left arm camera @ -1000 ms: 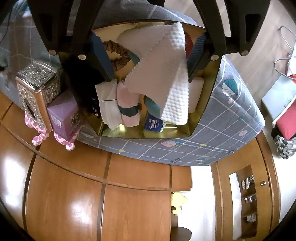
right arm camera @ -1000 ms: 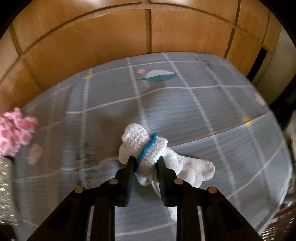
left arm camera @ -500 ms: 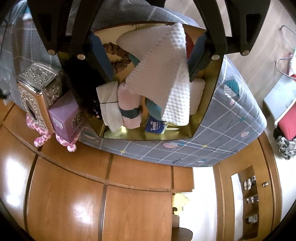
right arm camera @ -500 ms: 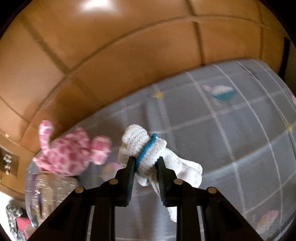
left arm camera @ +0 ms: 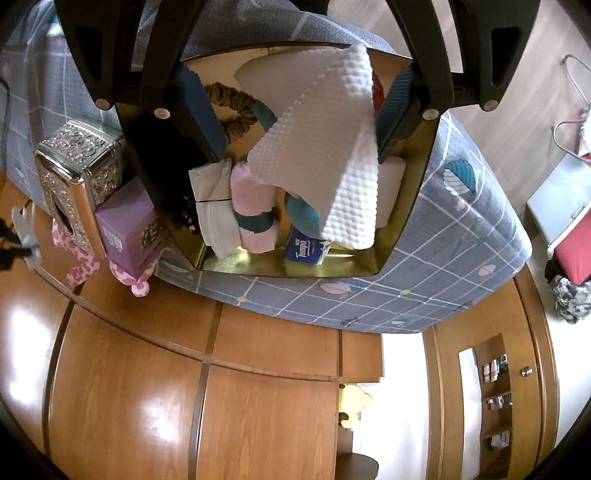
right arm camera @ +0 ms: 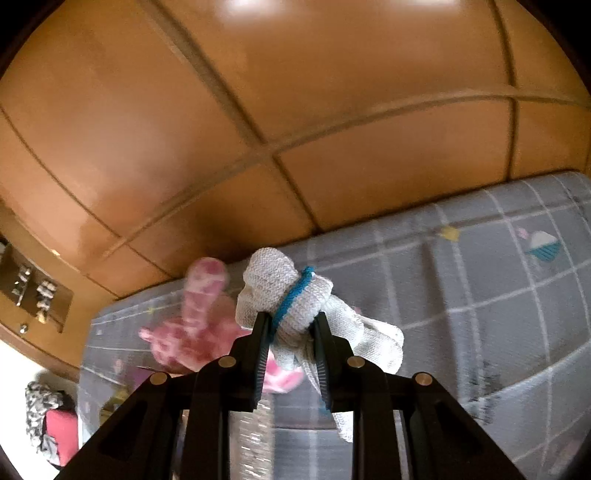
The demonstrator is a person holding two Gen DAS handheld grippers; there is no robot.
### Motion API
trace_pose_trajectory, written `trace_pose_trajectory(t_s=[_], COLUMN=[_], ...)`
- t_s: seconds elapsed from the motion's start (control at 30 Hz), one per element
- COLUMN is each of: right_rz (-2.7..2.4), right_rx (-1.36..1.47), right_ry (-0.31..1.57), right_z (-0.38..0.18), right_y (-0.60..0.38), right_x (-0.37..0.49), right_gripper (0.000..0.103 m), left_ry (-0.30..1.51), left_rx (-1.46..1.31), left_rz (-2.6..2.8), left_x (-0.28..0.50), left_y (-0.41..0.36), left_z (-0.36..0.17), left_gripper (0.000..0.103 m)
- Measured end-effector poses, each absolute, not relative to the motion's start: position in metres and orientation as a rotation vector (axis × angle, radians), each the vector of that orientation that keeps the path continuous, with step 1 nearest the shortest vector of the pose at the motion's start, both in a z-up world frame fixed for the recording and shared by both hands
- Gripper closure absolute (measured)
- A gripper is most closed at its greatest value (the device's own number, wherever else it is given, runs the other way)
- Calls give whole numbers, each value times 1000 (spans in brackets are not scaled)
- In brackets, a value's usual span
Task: Organize soft objects
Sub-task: 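Carry the white glove over the gold tray with the right tool and lower it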
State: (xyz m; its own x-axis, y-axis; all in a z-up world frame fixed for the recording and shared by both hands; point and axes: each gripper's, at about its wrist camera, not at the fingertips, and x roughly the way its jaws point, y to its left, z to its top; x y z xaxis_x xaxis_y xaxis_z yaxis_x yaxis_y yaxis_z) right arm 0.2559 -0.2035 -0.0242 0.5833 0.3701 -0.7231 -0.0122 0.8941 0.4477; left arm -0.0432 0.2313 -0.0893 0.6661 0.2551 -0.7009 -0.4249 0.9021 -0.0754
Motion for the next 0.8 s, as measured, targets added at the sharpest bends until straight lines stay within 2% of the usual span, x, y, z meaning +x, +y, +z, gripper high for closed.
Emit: trace_pose_trajectory(t_s=[0.4, 0.8], right_rz=[404, 629], right_rx=[338, 200], right_ry=[900, 927], right_z=[3, -7], right_y=[-101, 9], right_x=[270, 246], right_gripper=[81, 81], left_ry=[765, 764], left_rx=[-245, -240], left_rz=[394, 399], left_x=[-45, -50], left_y=[235, 235], left_z=[-92, -91], left_gripper=[23, 22])
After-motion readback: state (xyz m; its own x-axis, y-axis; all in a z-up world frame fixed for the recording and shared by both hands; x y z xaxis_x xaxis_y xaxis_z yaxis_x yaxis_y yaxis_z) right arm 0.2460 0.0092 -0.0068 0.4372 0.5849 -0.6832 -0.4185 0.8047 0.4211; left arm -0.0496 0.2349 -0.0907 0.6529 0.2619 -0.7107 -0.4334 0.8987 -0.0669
